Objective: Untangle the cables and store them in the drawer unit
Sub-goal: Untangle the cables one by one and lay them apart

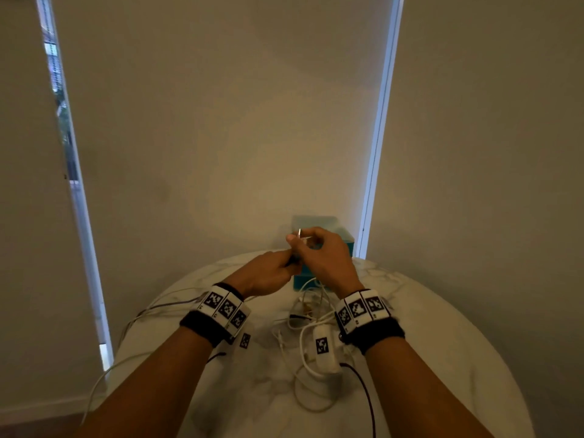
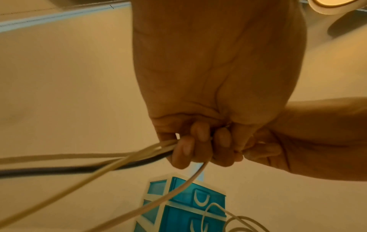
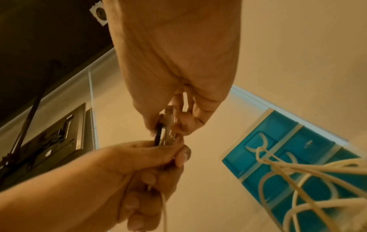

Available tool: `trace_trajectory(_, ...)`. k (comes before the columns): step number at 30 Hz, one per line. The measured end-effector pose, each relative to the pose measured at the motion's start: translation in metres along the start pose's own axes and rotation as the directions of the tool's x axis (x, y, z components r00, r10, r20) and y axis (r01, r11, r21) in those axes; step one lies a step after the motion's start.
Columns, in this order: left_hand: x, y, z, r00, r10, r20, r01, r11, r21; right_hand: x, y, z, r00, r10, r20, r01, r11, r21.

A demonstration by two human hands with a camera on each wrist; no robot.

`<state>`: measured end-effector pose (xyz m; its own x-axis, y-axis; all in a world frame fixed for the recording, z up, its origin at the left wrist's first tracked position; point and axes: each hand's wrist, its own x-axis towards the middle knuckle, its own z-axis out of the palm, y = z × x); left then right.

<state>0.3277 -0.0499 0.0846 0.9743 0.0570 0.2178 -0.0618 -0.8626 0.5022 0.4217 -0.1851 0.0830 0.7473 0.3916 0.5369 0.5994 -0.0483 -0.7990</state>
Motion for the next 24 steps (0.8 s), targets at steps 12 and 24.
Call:
trace_trajectory(12,-0.001,0.004,0.006,0.998,-0.016,0.069,0.01,0.996,0.087,-0.001,0.006,0.004,0.996,-0.062,-0.058,0.061,0.998,-0.012)
trace_trajectory(24,-0.003,0.018,-0.002,0.986,-0.002,0.167,-0.013,0.996,0.087,-0.01,0.014,0.016,0.989,-0.115,0.094,0.112,0.993,0.037)
